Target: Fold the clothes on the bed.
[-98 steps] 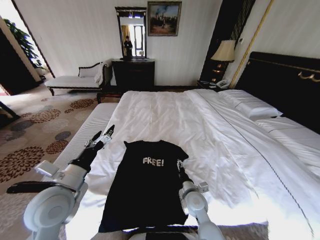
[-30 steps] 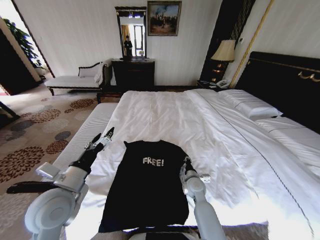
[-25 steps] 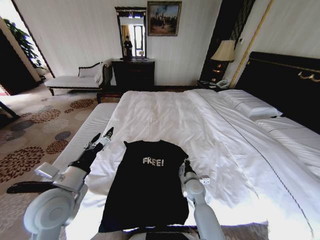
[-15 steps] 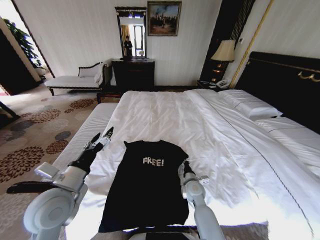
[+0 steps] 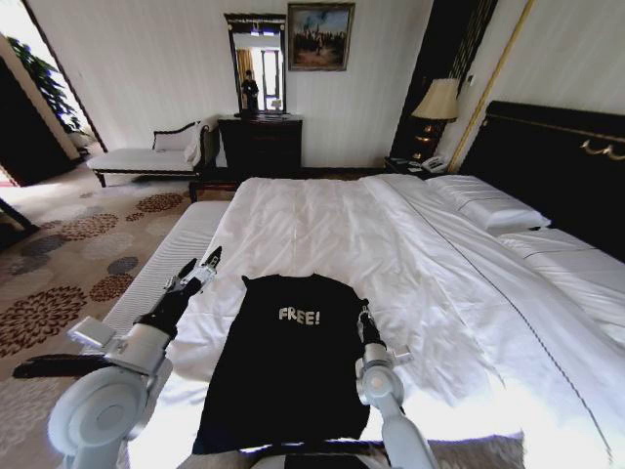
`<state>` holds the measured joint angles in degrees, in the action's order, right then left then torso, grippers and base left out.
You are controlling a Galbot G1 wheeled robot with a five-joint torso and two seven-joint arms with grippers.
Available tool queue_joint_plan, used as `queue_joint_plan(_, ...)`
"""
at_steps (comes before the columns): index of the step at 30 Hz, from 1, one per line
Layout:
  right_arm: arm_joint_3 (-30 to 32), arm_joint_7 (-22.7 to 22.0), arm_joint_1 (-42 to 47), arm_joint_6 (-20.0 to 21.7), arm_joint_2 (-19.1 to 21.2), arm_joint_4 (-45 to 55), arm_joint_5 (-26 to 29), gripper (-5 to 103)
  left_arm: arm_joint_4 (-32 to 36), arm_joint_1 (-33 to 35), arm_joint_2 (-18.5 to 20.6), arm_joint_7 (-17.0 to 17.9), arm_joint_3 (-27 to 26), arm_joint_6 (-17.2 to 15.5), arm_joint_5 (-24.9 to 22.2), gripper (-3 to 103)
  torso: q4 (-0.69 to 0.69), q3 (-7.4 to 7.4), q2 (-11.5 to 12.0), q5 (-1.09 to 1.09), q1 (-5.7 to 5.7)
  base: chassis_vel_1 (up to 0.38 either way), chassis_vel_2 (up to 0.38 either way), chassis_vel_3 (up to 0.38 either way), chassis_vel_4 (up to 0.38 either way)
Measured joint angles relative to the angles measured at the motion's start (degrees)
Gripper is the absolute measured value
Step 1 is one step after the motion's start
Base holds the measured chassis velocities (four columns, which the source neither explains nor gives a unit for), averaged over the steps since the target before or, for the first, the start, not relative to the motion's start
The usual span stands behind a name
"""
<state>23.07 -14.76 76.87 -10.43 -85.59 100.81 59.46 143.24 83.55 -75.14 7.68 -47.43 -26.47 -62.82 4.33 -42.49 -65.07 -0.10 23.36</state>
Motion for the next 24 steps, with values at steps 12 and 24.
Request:
queue_joint_plan(12, 0.45, -11.16, 1.45, 1.41, -1.06, 0.17, -1.43, 53, 0.00, 0.13, -0.23, -0.03, -0.15, 0.26, 0.10, 100, 0.00, 0.00, 0.00, 0.00, 0.00, 0.000, 0.000, 0.000, 0.000)
queue_joint_plan(24, 1.13, -16.12, 0.78, 2.35, -0.87, 3.00, 4.20, 95, 0.00, 0.01, -0.35, -0.04, 0.37, 0.32, 0.65, 100, 0.00, 0.00, 0.00, -0.01, 0.00, 0.000, 0.000, 0.000, 0.000)
